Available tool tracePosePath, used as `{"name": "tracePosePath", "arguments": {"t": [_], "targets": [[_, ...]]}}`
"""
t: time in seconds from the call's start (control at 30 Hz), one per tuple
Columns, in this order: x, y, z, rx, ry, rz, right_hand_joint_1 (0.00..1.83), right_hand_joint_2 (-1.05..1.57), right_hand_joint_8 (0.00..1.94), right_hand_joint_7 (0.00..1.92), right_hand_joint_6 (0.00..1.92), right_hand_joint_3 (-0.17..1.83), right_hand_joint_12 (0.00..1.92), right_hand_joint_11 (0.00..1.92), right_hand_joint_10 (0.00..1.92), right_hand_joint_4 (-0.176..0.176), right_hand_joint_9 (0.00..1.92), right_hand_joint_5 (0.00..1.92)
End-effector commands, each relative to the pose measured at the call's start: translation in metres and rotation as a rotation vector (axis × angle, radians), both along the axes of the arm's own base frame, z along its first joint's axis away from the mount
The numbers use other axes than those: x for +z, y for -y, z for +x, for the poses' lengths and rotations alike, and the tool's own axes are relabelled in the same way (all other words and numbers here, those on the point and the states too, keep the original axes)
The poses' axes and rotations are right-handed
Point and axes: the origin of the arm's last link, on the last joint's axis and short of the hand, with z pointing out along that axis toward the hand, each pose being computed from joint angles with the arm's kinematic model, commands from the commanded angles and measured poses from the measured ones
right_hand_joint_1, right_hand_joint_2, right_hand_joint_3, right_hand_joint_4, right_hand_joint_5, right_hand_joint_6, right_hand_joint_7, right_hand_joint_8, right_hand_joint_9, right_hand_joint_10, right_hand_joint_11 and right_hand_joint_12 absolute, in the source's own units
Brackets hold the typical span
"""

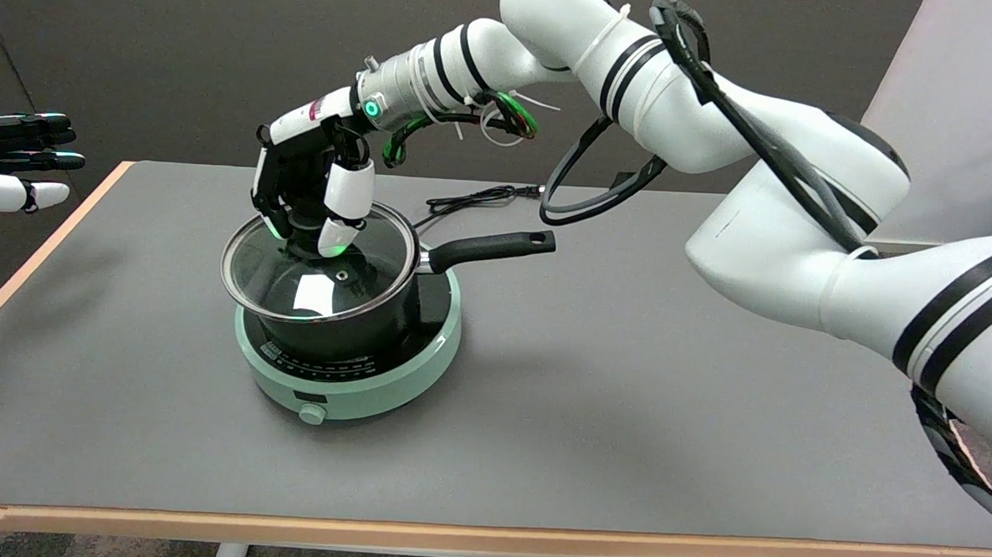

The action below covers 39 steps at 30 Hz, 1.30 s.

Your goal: Place the pot lid onto the soup pot.

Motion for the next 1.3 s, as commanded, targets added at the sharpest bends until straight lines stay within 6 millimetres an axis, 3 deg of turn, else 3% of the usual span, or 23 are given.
{"name": "tracePosePath", "arguments": {"t": [0.03, 1.3], "targets": [[-0.002, 0.003, 0.0, 0.013, 0.017, -0.018, 1.35, 0.84, 1.4, 0.87, 0.91, 0.7, 1.56, 0.64, 1.59, 0.176, 0.79, 0.77], [0.011, 0.007, -0.009, 0.027, -0.021, -0.047, 1.35, 0.82, 1.41, 0.87, 0.95, 0.73, 1.55, 0.64, 1.59, 0.176, 0.8, 0.76]]}}
